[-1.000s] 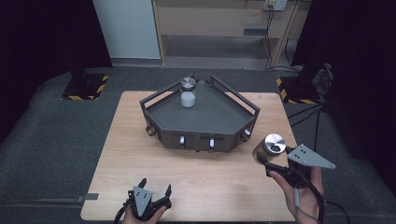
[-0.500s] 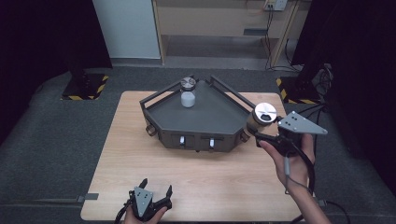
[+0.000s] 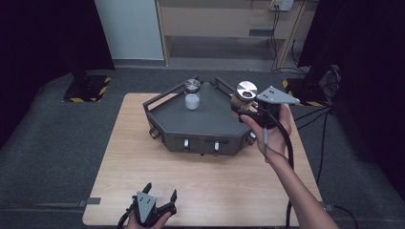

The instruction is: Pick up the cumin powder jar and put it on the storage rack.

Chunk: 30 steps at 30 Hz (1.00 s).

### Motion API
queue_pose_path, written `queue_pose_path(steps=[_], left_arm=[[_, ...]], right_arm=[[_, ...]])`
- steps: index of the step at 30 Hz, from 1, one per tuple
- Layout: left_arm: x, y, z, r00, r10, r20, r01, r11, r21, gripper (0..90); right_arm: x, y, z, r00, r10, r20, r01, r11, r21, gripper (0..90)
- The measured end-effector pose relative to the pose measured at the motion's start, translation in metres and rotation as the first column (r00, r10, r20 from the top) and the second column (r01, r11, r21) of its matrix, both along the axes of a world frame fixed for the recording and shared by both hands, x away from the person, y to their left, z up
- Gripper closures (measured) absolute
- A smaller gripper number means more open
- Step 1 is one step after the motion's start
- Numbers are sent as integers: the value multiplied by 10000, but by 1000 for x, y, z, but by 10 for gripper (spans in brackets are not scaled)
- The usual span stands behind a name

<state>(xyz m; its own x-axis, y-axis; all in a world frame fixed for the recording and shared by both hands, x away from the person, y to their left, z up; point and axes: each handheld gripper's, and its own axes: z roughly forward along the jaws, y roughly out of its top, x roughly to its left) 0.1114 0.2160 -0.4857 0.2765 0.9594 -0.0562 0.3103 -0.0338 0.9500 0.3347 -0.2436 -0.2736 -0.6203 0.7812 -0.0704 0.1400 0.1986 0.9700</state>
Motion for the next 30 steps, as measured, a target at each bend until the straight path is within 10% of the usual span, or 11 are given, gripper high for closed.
queue_pose_path(steps=[17,30], left_arm=[[-4,3,-5,9992,-2,411,-4,9999,139,68],[-4,3,-5,9994,5,357,-11,9999,155,68]], right_arm=[[88,48,-35,9932,-465,-1064,431,9985,-337,311],[120,66,-63,9747,-889,-2049,764,9948,-680,311]])
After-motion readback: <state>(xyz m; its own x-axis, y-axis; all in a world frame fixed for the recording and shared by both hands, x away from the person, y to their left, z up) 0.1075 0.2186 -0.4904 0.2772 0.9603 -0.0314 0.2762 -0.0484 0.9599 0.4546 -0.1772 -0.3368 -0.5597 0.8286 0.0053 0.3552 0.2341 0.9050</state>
